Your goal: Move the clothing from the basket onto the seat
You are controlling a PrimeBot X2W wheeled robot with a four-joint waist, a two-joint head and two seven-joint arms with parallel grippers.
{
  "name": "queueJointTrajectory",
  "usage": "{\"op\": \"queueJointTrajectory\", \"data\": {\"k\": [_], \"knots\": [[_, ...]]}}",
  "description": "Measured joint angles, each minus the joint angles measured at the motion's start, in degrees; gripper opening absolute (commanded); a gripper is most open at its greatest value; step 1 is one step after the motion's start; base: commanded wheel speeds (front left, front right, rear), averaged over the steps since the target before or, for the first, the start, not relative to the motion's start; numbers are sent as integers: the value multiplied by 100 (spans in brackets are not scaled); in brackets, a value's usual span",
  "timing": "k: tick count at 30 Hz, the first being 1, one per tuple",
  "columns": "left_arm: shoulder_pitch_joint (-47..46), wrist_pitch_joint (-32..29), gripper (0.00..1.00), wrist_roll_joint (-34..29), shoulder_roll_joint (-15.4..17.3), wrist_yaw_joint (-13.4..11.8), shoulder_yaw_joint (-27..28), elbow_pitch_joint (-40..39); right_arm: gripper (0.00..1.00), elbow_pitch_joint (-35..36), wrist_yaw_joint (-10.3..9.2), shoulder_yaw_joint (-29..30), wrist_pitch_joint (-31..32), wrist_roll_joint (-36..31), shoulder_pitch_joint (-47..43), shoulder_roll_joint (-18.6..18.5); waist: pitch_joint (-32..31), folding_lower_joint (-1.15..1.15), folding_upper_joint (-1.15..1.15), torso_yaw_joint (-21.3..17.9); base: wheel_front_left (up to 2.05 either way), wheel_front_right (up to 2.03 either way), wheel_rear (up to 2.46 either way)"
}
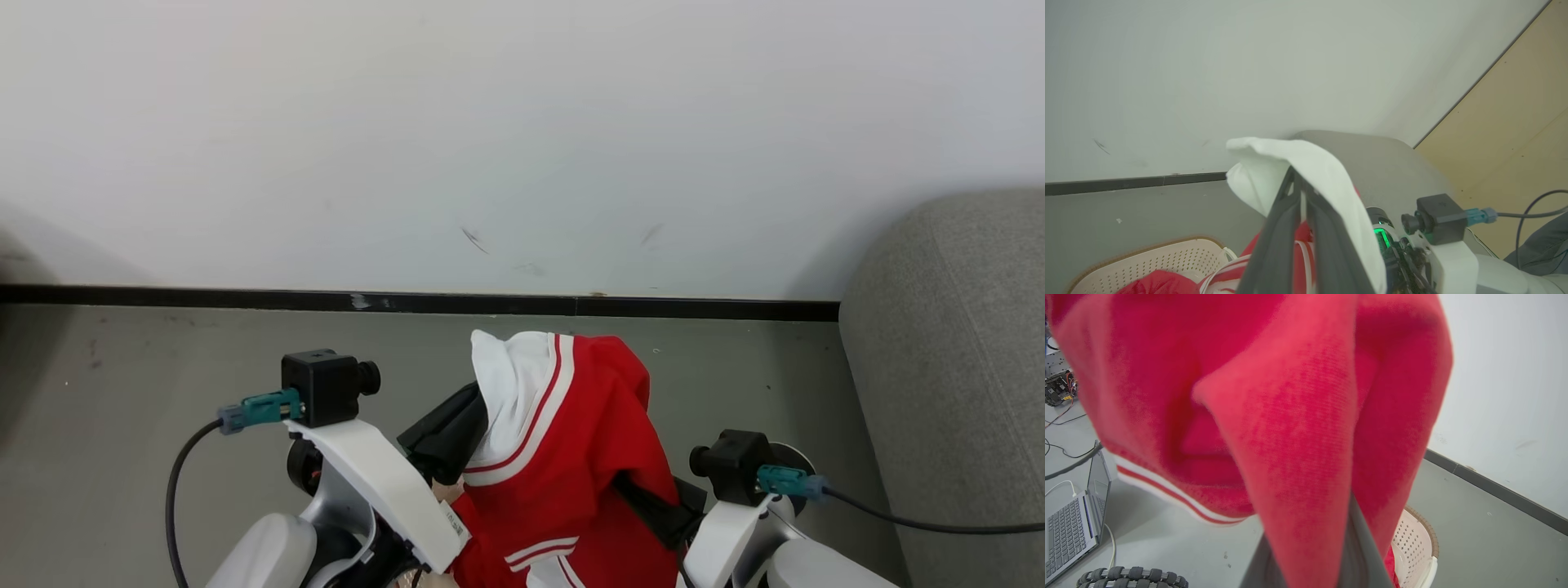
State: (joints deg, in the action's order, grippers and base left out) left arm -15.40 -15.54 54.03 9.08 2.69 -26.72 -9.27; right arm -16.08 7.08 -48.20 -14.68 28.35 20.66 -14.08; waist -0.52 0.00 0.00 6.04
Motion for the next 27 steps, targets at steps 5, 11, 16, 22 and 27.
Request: {"op": "queueJointTrajectory", "data": {"k": [5, 11, 16, 22, 27], "knots": [[119, 175, 100, -53, -9, 136, -144, 162, 0, 16, 0, -4, 0, 87, -46, -25, 37, 0, 0, -111, 0, 0, 0], [184, 654, 100, -637, 182, 264, -267, 222, 0, 80, 0, 171, 0, 222, -46, -130, 80, 0, 0, -301, 0, 0, 0], [196, 987, 100, -851, 226, 336, -334, 240, 0, 197, 0, 491, 1, 293, -51, -279, 105, 0, 0, -452, 0, 0, 0], [250, 1223, 100, -1004, 371, 403, -443, 364, 0, 391, 0, 973, 2, 348, -60, -491, 139, 0, 0, -653, 0, 0, 0], [328, 1369, 100, -1037, 431, 411, -554, 468, 0, 505, 0, 1361, 2, 348, -114, -700, 172, 0, 0, -839, 0, 0, 0]]}}
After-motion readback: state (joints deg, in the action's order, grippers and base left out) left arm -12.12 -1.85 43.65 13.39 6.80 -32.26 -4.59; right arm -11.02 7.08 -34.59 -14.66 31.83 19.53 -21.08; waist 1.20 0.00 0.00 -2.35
